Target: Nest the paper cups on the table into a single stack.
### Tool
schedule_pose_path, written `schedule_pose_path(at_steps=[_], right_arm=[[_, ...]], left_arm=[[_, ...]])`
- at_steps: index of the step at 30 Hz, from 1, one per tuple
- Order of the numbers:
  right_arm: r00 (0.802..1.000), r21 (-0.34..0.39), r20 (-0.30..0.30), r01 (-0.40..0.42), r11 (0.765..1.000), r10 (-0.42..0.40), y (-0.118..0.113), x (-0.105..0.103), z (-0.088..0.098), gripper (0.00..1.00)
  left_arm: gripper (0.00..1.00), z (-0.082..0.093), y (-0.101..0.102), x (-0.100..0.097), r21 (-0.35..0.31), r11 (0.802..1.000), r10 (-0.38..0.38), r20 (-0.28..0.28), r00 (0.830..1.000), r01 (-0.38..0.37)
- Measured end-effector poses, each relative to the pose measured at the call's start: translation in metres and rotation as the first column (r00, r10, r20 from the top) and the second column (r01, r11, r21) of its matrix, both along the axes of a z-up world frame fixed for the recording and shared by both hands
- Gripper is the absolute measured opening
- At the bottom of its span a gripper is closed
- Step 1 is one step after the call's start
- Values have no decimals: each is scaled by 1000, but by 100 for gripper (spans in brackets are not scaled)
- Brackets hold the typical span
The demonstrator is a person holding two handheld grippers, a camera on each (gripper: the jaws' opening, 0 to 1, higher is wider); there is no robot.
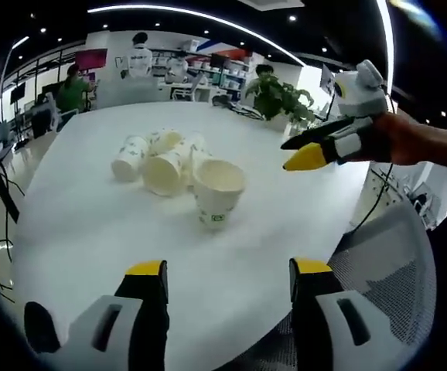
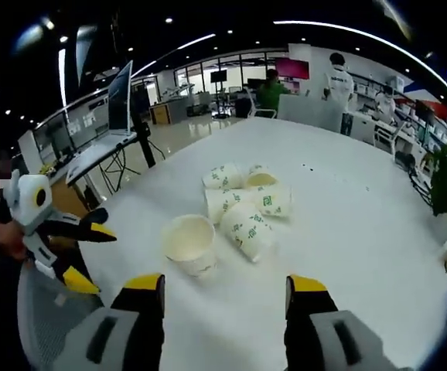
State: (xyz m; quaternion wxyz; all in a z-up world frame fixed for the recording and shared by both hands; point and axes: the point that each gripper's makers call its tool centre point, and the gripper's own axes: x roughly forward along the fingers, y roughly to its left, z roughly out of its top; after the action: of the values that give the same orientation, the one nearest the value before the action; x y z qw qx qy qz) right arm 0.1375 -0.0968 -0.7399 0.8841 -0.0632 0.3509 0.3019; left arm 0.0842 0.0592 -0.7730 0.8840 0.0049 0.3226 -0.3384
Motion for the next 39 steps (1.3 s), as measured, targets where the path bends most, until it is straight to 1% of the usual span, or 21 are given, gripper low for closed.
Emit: schedule_pose_path(at_steps=[4, 5, 6, 7, 12, 14, 17, 21, 23, 25, 26, 32, 35, 39], right_arm=[[1000, -16, 0, 2, 1000, -2, -5, -8, -9, 64], [1000, -17, -3, 3, 1000, -3, -5, -14, -8, 64], [1000, -17, -4, 3, 1000, -3, -5, -14, -8, 64], [1000, -16, -2, 6, 1000, -6, -5, -18, -7, 64], [1000, -21, 12, 8, 1000, -8, -6, -18, -7, 64], [1000, -19, 10, 5, 1000, -4, -4, -20, -9, 64], [1000, -10, 4, 5, 1000, -5, -3, -20, -11, 64], [1000, -8, -9, 2, 1000, -2, -2, -23, -16, 64], [1000, -12, -8, 3, 1000, -3, -3, -25, -17, 64], [1000, 0, -6, 16, 1000, -16, -5, -28, -15, 64], [1000, 5, -7, 21, 1000, -21, -5, -29, -15, 64], [999, 3, -17, 28, 1000, -28, -8, -35, -23, 64], [999, 7, -17, 32, 999, -32, -7, -37, -20, 65], [999, 18, -14, 47, 999, -47, -8, -38, -18, 66]], left_arm=[[63, 8, 10, 17, 5, 1000, 20, 17, 1000, -20], [63, 9, 13, 21, 8, 1000, 24, 22, 999, -25], [63, 10, 16, 25, 10, 999, 30, 25, 999, -31], [63, 11, 22, 33, 13, 999, 41, 30, 999, -41], [62, 24, 33, 56, 18, 997, 77, 52, 996, -78], [62, 24, 37, 63, 17, 996, 88, 52, 995, -89], [62, 25, 45, 80, 11, 994, 111, 55, 992, -112], [62, 29, 46, 91, 3, 990, 140, 57, 988, -141], [62, 28, 53, 106, -4, 988, 157, 52, 986, -157], [62, 28, 49, 108, -3, 987, 161, 51, 986, -161], [62, 26, 53, 117, -2, 987, 162, 52, 985, -162], [61, 29, 53, 139, -16, 983, 186, 57, 981, -185], [61, 30, 55, 149, -29, 979, 202, 55, 978, -201], [61, 28, 62, 159, -22, 979, 203, 55, 978, -202]])
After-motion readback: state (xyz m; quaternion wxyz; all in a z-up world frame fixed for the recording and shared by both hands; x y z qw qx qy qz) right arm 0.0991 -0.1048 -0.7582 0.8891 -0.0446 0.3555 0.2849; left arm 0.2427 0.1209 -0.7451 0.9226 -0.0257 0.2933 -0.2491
